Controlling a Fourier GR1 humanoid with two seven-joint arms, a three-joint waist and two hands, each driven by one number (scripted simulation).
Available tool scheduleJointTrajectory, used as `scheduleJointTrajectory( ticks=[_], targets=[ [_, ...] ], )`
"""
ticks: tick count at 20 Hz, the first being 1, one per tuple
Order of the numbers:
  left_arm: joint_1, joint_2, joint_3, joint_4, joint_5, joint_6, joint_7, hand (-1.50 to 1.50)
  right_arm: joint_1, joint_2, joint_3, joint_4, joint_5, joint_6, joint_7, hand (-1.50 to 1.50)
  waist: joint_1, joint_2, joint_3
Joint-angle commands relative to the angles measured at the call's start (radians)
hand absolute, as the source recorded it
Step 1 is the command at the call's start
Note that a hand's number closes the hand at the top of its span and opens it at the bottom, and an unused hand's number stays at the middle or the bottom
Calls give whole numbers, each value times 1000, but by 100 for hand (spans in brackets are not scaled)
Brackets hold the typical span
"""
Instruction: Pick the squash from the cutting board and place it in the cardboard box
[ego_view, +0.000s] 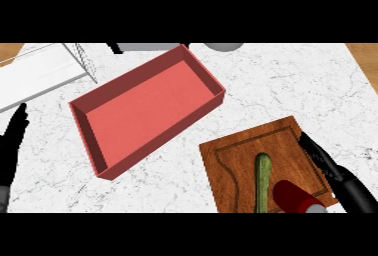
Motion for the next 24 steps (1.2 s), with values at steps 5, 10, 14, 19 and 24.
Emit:
scheduleJointTrajectory(
  ticks=[5, 10, 14, 19, 24],
  targets=[
    [-45, -15, -6, 30, -39, -27, 10, 0, 1, -137, -102, 205, 152, 52, -369, -150, 28, 2, 0],
    [-47, -56, -27, 66, -70, -6, -21, 0, -18, -256, -39, 117, 343, 17, -215, -150, 26, 1, -3],
    [-62, -50, -11, 74, -77, -25, -10, 0, -104, -272, 16, 37, 394, 100, -42, -150, 35, 1, -2],
    [-77, -47, 14, 112, -68, -58, -41, 0, -182, -271, 116, -42, 496, 196, 188, -150, 38, 3, -3],
    [-136, -93, 18, 133, -115, -30, 1, 0, -198, -209, 167, -138, 512, 312, 349, -150, 25, 1, -2]
  ],
)
